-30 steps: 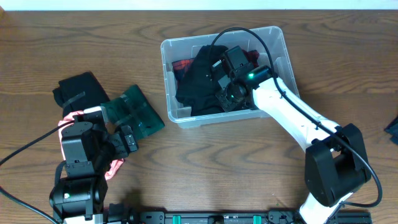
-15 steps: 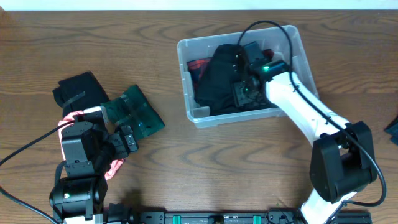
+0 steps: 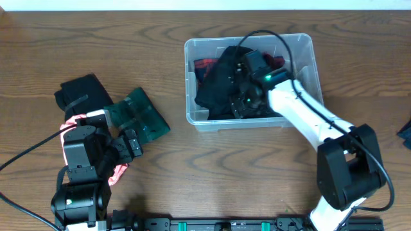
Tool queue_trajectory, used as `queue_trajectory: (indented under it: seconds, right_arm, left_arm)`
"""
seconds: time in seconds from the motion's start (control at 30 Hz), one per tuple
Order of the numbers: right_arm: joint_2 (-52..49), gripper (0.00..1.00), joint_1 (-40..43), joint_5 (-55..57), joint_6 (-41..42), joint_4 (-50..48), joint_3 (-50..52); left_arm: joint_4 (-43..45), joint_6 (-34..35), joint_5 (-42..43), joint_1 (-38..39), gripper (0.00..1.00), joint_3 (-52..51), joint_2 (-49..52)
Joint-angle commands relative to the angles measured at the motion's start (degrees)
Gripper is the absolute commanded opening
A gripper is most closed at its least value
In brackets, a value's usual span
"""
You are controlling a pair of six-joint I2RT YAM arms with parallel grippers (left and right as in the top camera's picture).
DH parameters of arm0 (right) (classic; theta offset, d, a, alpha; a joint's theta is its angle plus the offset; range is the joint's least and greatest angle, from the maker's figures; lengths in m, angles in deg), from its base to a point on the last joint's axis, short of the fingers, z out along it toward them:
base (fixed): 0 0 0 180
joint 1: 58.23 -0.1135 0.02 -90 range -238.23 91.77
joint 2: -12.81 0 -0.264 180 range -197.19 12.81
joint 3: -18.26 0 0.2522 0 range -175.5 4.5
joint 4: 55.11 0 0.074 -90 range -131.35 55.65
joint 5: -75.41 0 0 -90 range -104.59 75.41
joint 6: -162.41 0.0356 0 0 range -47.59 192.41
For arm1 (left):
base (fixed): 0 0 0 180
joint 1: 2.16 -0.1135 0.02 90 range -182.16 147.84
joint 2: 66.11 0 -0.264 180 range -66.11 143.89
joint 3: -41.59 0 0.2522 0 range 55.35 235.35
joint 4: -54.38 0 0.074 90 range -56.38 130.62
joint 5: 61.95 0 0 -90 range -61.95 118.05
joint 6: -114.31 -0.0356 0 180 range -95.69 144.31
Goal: Pack container
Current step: 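Press and spread the black garment inside the bin with the right gripper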
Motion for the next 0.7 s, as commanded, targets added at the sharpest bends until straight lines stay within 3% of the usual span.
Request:
queue_trajectory:
  seconds: [0.0, 0.07, 0.17, 0.23, 0.3, 0.43, 0.53, 0.67]
  right_arm:
    - [-1.66, 0.79, -0.09, 19.74, 5.49, -0.87, 0.79]
    - [-1.66, 0.77, 0.26, 15.8, 5.16, -0.15, 0.79]
    - [-1.66, 0.72, -0.02, -4.98, -8.31, 1.42, 0.98]
    - [-1.66, 0.7, -0.68, -12.37, -15.3, 3.26, 1.11]
    - [-1.66, 0.68, -1.44, -9.68, -15.21, 3.8, 1.11]
    - [-1.11, 0.7, -1.99, 3.52, -6.54, 1.64, 0.83]
    - [1.75, 0.71, -2.03, 5.4, -6.23, 0.31, -0.31]
    - [8.87, 0.8, -2.03, 7.41, -6.25, -5.38, -0.98]
  left_arm:
    - [0.0, 0.28, 0.09, 0.13, 0.98, 1.25, -0.02]
    - [0.02, 0.28, 0.09, 0.13, 0.98, 1.25, -0.02]
    - [0.04, 0.28, 0.09, 0.13, 0.98, 1.25, -0.02]
    - [0.04, 0.28, 0.09, 0.13, 0.98, 1.25, -0.02]
    - [0.04, 0.28, 0.09, 0.13, 0.98, 1.25, -0.02]
    - [0.04, 0.28, 0.09, 0.13, 0.98, 1.25, -0.02]
    - [0.04, 0.28, 0.07, 0.13, 0.98, 1.25, -0.02]
    - [0.07, 0.28, 0.07, 0.13, 0.98, 1.25, -0.02]
